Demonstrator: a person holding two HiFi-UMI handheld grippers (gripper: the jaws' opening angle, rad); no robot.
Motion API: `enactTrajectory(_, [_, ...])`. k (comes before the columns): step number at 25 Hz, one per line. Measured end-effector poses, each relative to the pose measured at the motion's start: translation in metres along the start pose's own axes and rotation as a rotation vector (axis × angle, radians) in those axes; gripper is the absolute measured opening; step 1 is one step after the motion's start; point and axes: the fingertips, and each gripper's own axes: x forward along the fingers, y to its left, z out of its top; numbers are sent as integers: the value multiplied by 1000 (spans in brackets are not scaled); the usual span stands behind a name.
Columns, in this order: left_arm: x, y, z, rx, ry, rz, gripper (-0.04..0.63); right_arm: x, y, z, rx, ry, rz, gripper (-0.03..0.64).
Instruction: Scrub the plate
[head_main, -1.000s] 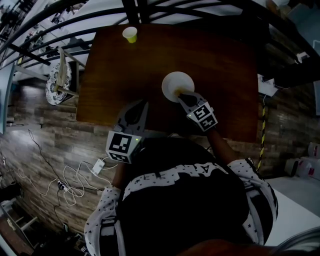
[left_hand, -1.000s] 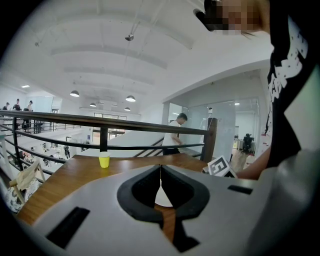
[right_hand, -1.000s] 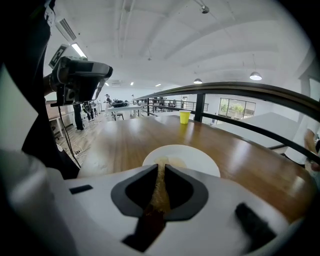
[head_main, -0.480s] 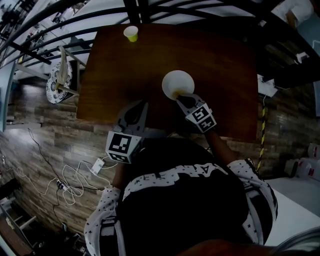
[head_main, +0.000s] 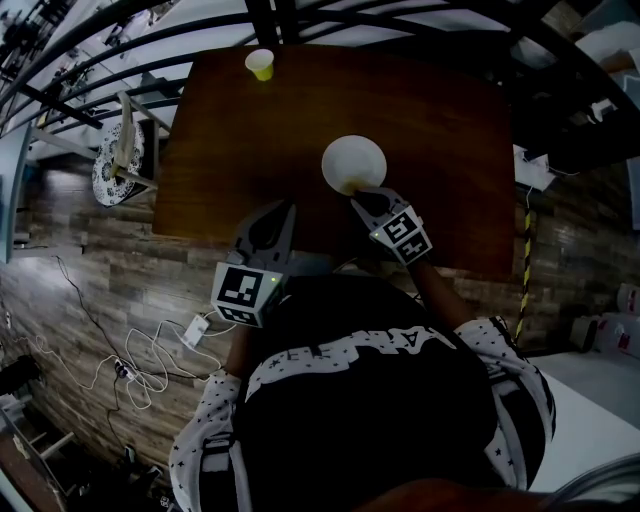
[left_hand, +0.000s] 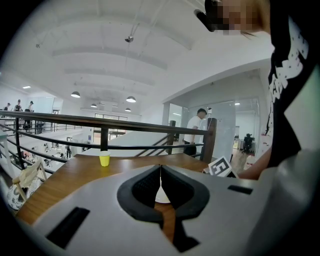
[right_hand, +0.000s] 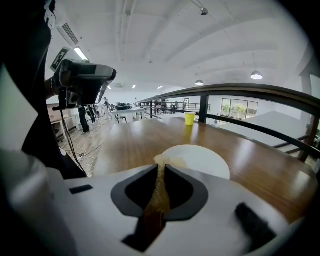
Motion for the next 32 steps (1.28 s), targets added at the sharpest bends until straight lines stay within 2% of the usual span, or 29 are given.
enactTrajectory(11, [0, -12, 0, 3, -4, -13, 14, -11, 0, -1, 34, -19, 2, 49])
enactTrajectory(17, [2, -16, 1, 10, -1, -17, 14, -27, -20, 16, 87, -96, -65, 49])
enactTrajectory(22, [6, -16, 0, 21, 17, -12, 14, -44, -25, 6, 169, -112, -80, 49])
enactTrajectory(26, [6, -14, -2, 19, 27, -16, 14, -60, -37, 9, 227, -158, -138, 49])
enactTrajectory(32, [21, -12, -2, 27, 38, -74, 14, -78, -40, 11, 301, -210, -188, 49])
